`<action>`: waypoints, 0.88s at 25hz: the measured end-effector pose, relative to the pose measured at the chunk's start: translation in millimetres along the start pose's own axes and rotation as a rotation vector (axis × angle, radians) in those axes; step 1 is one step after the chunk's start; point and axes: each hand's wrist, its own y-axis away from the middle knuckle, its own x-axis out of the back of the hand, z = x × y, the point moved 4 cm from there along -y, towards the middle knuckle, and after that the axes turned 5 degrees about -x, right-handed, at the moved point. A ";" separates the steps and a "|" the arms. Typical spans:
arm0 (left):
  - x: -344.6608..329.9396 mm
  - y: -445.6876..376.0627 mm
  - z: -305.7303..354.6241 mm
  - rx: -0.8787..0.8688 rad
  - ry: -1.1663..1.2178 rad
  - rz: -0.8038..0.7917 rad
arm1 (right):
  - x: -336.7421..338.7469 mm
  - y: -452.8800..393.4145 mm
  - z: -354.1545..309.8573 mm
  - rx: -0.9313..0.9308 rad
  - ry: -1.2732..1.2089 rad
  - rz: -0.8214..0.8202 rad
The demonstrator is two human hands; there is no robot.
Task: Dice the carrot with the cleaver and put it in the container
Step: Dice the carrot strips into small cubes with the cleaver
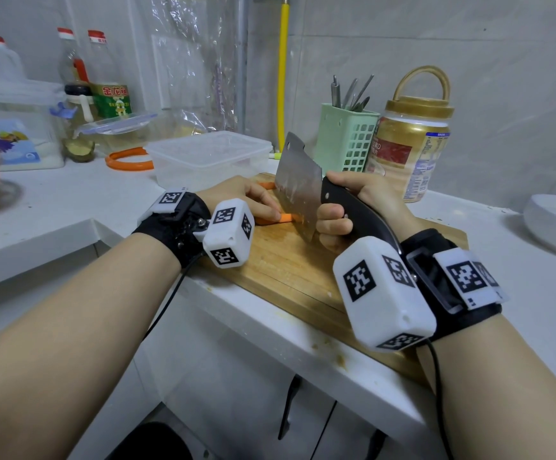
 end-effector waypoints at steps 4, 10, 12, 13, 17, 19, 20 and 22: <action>-0.4 0.1 1.5 -0.003 0.008 0.001 | -1.7 1.7 0.0 0.001 0.014 0.014; 0.6 -1.2 -2.0 0.007 0.001 0.004 | -3.5 3.7 0.0 -0.005 0.022 0.025; 0.8 -1.1 -2.4 0.009 0.000 0.006 | -3.9 4.0 -0.5 -0.012 0.043 0.038; 0.7 -1.0 -2.6 0.012 -0.003 0.009 | -3.6 4.3 -0.7 -0.021 0.053 0.045; 0.1 -0.8 -1.9 0.019 -0.023 0.012 | -1.6 6.7 -3.0 -0.052 0.075 0.047; 0.0 -0.8 -1.0 0.020 -0.020 0.009 | -1.3 7.3 -3.7 -0.053 0.080 0.045; 0.1 -0.6 -0.7 0.020 -0.014 0.007 | -1.5 7.2 -3.7 -0.055 0.083 0.047; 0.4 -0.4 -0.4 0.021 -0.006 0.007 | -2.0 6.8 -3.6 -0.060 0.088 0.049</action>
